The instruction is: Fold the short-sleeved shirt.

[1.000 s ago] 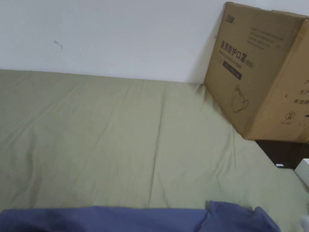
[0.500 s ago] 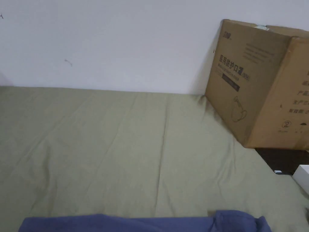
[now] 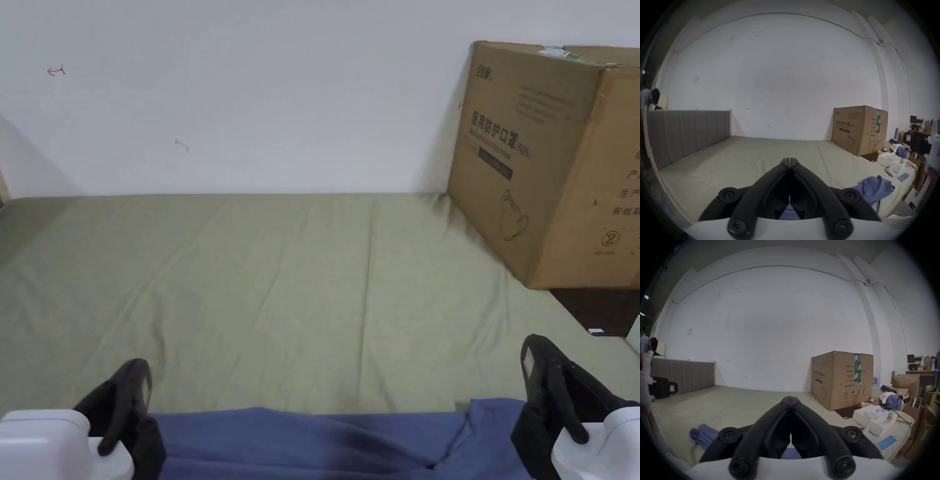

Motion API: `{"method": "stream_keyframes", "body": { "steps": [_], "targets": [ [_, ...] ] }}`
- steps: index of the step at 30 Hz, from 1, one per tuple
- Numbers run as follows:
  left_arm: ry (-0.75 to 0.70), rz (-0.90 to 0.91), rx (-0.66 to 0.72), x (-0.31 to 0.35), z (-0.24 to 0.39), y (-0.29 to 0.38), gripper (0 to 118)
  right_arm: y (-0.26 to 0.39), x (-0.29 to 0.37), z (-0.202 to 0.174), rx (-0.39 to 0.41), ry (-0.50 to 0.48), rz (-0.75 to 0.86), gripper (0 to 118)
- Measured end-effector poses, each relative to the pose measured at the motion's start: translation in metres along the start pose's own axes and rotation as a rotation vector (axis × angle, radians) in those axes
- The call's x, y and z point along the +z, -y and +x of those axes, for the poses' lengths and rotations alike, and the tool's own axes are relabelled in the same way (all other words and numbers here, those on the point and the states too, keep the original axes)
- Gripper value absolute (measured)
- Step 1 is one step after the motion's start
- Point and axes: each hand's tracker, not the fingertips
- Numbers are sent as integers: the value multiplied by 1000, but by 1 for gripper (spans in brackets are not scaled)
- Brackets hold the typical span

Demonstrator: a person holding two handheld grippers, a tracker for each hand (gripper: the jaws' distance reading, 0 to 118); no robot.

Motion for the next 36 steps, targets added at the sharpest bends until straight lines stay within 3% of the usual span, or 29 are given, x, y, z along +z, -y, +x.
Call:
{"method": "stream_keyframes", "body": {
  "steps": [2,7,11,13,15,16,17,19,20,23,27,29,32,34,36],
  "targets": [
    [41,-24,27,4,4,2,0,-3,1,3,-55,-47,-52,0],
    [5,-38,55,7,-12,-8,0,-1,3,10,11,-40,-76,0],
    [30,-188,306,-34,-86,-43,0,-4,3,16,11,-65,-134,0],
    [179,-441,471,-80,-143,-48,0,-5,1,18,15,-61,-173,0],
    [322,-678,723,-118,-188,-27,0,-4,-2,19,-10,-73,-207,0],
    [366,-748,835,-133,-205,-11,5,-2,-4,20,-26,-81,-227,0],
    [361,-784,864,-142,-216,2,25,0,-7,19,-37,-86,-247,0],
    [361,-830,889,-159,-233,30,93,8,-16,17,-42,-82,-285,0],
    [342,-870,887,-166,-237,42,118,11,-20,16,-38,-82,-301,0],
    [333,-889,894,-186,-249,82,116,24,-33,8,-12,-91,-351,0],
    [414,-953,1085,-207,-243,124,117,34,-48,-1,-2,-106,-397,0],
    [469,-983,1148,-217,-253,159,117,34,-56,-6,-25,-120,-444,0],
    [703,-870,1201,-226,-242,166,118,34,-66,-11,-100,-162,-471,0],
    [755,-917,1291,-240,-222,178,117,34,-73,-17,-105,-163,-483,0],
    [752,-949,1228,-256,-222,192,109,34,-77,-23,-110,-174,-491,0]
  ]
}}
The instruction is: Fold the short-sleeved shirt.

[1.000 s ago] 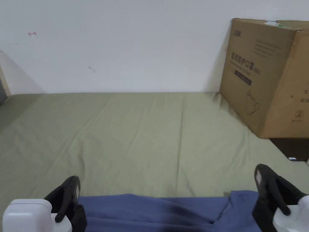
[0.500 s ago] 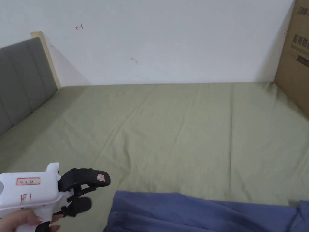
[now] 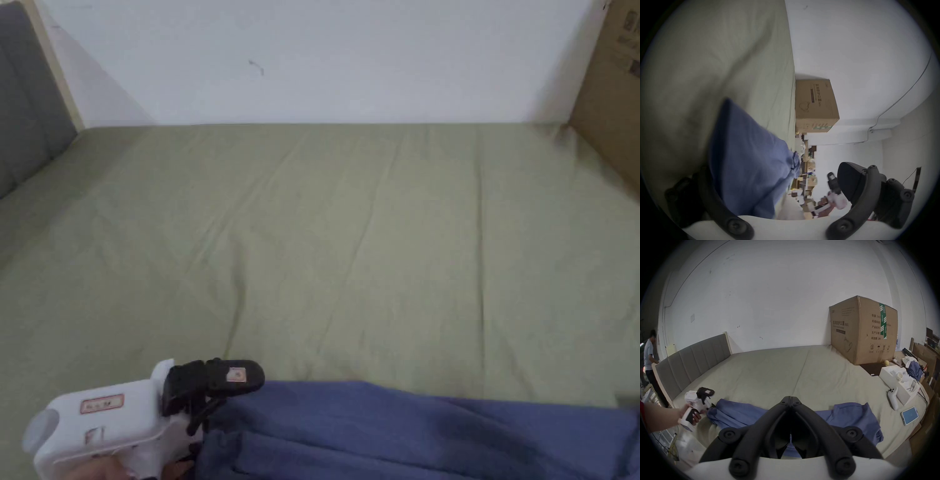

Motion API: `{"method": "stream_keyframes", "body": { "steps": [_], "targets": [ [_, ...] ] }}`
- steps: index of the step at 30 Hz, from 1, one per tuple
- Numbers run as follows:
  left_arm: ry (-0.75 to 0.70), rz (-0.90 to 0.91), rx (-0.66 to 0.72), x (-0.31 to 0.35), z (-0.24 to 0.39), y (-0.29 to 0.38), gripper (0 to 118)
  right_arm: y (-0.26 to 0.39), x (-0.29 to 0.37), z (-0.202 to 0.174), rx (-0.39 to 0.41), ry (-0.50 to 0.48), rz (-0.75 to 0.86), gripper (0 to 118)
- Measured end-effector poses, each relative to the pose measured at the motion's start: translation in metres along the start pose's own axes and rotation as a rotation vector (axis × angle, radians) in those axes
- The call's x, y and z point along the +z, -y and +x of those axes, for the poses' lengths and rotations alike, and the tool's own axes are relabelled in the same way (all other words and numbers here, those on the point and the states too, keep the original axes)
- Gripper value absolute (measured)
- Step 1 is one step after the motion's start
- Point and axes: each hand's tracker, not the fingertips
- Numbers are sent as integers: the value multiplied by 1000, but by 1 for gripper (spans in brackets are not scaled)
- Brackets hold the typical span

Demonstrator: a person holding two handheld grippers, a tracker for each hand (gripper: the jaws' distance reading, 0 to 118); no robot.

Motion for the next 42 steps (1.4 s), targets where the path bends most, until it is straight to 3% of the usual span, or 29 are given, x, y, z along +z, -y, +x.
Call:
{"method": "stream_keyframes", "body": {
  "steps": [1,2,4,6,8,13,16,20,22,24,27,29,31,32,34,35,42],
  "targets": [
    [-71,17,-65,-4,2,-2,82,0,-1,-2,1,-8,1,0],
    [-164,48,-130,-6,1,-4,5,0,-2,-4,4,-13,5,0],
    [-589,82,-217,-30,-1,24,4,-1,0,-8,18,-23,11,0],
    [-298,181,-98,-16,2,31,4,0,4,-10,34,-31,14,0],
    [-370,137,-114,-19,15,28,4,1,9,-10,54,-39,14,0],
    [-618,109,-301,0,68,42,4,-2,21,-4,82,-59,12,0],
    [-876,148,-390,20,100,56,4,0,28,1,54,-72,21,0],
    [-1331,220,-560,30,116,73,4,4,35,8,25,-86,15,0],
    [-1446,192,-616,18,116,81,4,6,37,11,19,-90,5,0],
    [-1393,169,-598,4,121,85,4,10,40,16,15,-93,-3,0],
    [-1063,130,-550,-46,147,100,4,14,44,23,12,-90,-13,0],
    [-921,63,-513,-85,157,105,4,14,46,27,4,-83,-24,0],
    [-810,8,-495,-128,161,110,10,14,48,32,-9,-82,-33,0],
    [-753,-24,-502,-146,157,110,40,14,49,34,-16,-91,-44,0],
    [-717,-71,-478,-176,152,107,110,14,53,37,-20,-92,-49,0],
    [-711,-85,-463,-185,149,105,115,15,54,38,-17,-91,-51,0],
    [-730,59,-479,-140,175,117,112,20,57,43,14,-75,-55,0]
  ]
}}
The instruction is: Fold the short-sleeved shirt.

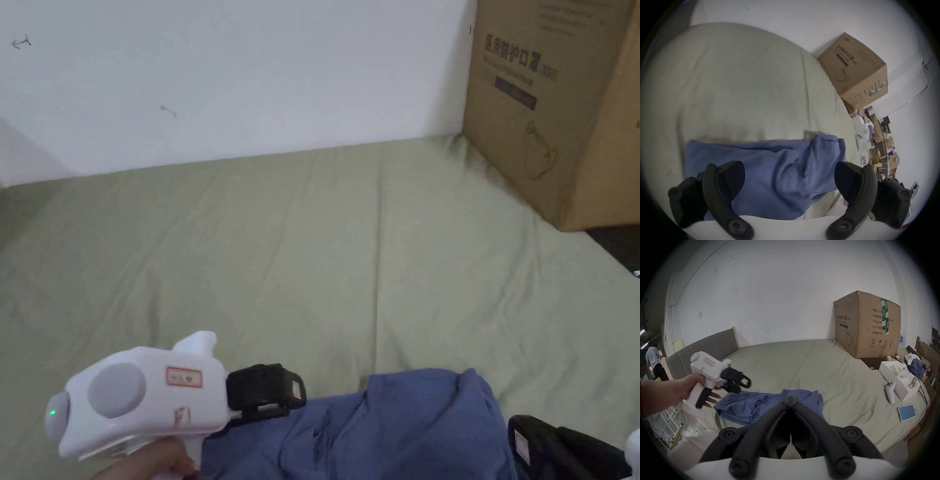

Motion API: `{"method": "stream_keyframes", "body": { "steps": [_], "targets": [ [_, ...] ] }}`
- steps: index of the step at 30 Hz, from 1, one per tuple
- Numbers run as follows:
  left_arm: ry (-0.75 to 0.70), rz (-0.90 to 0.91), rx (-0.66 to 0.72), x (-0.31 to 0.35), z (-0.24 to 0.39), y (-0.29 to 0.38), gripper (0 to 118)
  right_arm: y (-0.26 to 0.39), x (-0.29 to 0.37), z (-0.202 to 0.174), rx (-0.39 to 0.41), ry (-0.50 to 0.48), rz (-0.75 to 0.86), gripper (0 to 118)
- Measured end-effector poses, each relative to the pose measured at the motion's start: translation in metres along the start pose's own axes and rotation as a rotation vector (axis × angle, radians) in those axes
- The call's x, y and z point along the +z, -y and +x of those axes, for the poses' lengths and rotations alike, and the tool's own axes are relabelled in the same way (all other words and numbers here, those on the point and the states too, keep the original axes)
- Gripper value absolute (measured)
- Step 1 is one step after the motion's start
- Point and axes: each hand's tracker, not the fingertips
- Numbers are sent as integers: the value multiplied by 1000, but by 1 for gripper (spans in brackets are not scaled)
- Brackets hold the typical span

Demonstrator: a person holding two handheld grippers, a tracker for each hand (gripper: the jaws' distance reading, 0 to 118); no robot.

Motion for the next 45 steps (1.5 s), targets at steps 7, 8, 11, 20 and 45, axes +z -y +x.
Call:
{"method": "stream_keyframes", "body": {
  "steps": [7,8,11,20,45],
  "targets": [
    [-205,132,-85,30,-34,23,21,1,-15,2,-64,-32,-26,0],
    [-234,124,-104,23,-31,24,0,0,-15,1,-68,-40,-27,0],
    [-162,64,-163,-6,-17,29,0,-2,-12,-2,-51,-42,-24,0],
    [-181,-84,-501,-89,64,68,0,3,-5,6,-42,15,-45,0],
    [568,33,432,39,-214,34,118,-5,-36,-29,8,-55,-107,0]
  ]
}}
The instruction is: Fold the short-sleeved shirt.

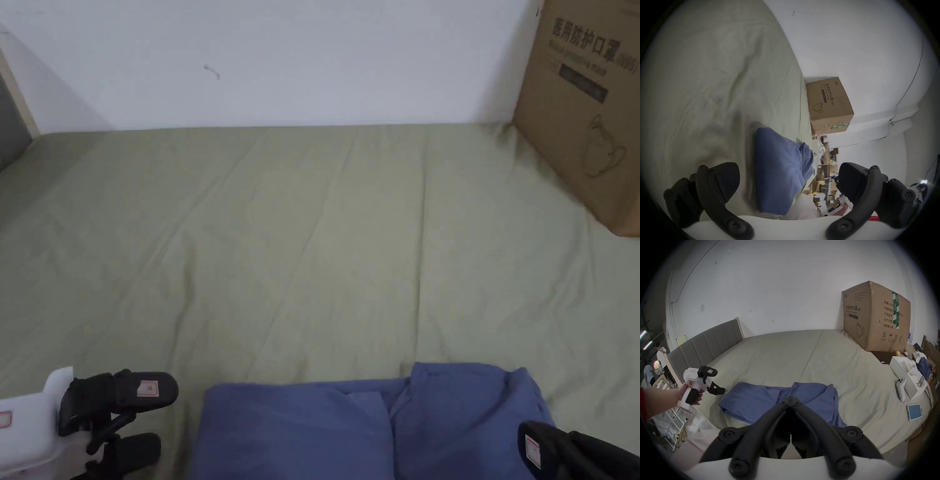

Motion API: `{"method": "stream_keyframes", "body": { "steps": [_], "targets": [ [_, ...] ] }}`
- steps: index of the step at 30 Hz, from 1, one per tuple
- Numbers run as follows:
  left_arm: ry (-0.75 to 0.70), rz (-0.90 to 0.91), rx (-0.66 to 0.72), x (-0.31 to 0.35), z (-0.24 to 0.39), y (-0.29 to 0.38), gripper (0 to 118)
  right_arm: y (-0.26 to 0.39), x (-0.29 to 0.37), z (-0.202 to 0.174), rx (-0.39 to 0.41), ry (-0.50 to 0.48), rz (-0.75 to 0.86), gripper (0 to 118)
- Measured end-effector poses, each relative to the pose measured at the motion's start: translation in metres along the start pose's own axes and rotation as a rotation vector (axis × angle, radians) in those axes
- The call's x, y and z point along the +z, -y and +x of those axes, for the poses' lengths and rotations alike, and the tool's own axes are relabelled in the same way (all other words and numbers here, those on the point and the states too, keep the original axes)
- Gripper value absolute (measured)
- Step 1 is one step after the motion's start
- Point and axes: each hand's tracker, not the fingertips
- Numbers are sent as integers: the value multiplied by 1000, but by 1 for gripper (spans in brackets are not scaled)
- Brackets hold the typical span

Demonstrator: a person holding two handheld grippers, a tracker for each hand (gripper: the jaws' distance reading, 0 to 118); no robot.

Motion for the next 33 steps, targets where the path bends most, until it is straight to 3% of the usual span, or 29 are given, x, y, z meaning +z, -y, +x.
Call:
{"method": "stream_keyframes", "body": {
  "steps": [4,7,9,11,13,14,15,16,17,18,19,20,25,29,33],
  "targets": [
    [109,-92,44,-40,-31,4,118,-2,-10,-10,12,-5,-22,0],
    [303,-180,88,-80,-27,7,118,-3,-17,-16,-6,-18,-36,0],
    [270,-229,84,-102,-24,8,118,-4,-20,-21,-8,-22,-43,0],
    [186,-214,-23,-116,-13,10,118,-5,-23,-25,1,-29,-50,0],
    [147,-222,-39,-110,-13,1,112,-4,-22,-28,15,-34,-52,0],
    [111,-214,-47,-109,-11,3,88,-4,-22,-28,25,-35,-52,0],
    [57,-200,-83,-107,-8,6,41,-3,-22,-29,32,-35,-52,0],
    [-38,-173,-127,-105,-8,8,15,-3,-21,-29,34,-34,-54,0],
    [-230,-145,-168,-99,-9,5,15,-2,-21,-29,33,-34,-58,0],
    [-308,-125,-168,-98,-13,9,15,-2,-21,-29,21,-33,-65,0],
    [-106,-96,-85,-90,-14,11,15,-3,-21,-28,-9,-35,-72,0],
    [-63,-73,-47,-82,-3,13,15,-3,-20,-27,-33,-41,-66,0],
    [-218,-142,-255,-56,52,16,15,-4,-13,-22,-48,-55,-45,0],
    [-498,-126,-362,-20,86,1,15,-2,-9,-12,-51,-54,-38,0],
    [-898,-23,-515,-3,124,1,15,5,-7,-1,-82,-50,-43,0]
  ]
}}
